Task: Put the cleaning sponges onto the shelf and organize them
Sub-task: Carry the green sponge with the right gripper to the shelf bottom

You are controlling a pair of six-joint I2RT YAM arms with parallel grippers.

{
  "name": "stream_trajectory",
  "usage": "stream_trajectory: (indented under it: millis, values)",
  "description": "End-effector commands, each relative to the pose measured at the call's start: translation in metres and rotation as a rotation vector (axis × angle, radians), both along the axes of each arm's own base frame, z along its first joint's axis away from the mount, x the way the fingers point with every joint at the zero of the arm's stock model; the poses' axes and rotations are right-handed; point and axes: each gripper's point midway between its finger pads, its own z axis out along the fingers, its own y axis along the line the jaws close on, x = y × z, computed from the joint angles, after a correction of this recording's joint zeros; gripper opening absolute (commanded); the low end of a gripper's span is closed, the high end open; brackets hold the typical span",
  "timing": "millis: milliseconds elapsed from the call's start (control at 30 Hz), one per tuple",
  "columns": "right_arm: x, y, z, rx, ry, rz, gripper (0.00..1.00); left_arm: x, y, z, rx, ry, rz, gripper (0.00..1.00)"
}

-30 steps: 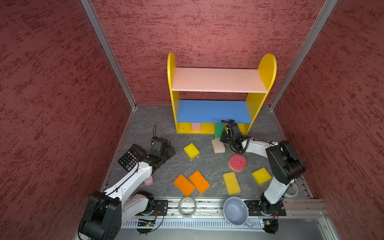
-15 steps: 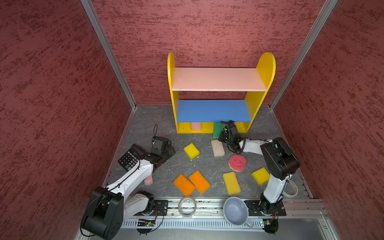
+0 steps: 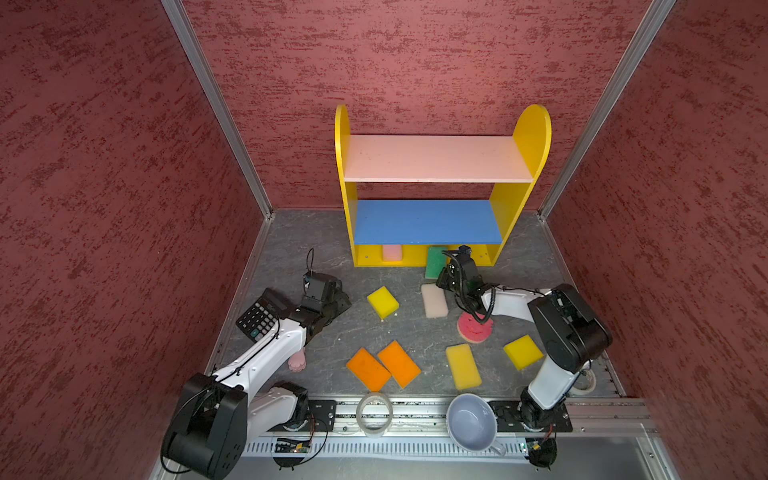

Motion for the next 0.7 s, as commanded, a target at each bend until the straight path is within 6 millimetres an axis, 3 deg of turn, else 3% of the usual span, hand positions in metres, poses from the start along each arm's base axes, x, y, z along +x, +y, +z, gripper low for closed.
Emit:
stream_trajectory:
  millis: [0,167,333,500,667]
  values:
    - [0.029,0.001,0.021,-0.016,-0.121,-0.046,0.05,0.003,0.001,0.005,-0.002,-0.022,-0.002,0.58]
    - [0.041,0.004,0.021,0.0,-0.171,-0.057,0.1,0.001,0.001,0.001,-0.001,-0.008,0.002,0.58]
    - [0.044,0.004,0.003,-0.005,-0.174,-0.072,0.14,-0.001,0.002,-0.006,-0.003,0.013,0.014,0.58]
    - [0.042,0.001,-0.011,0.011,-0.16,-0.099,0.36,-0.001,0.001,-0.01,-0.011,0.026,0.017,0.58]
    - [0.032,0.0,0.001,0.039,-0.173,-0.084,0.45,0.001,0.001,-0.01,-0.012,0.024,0.018,0.58]
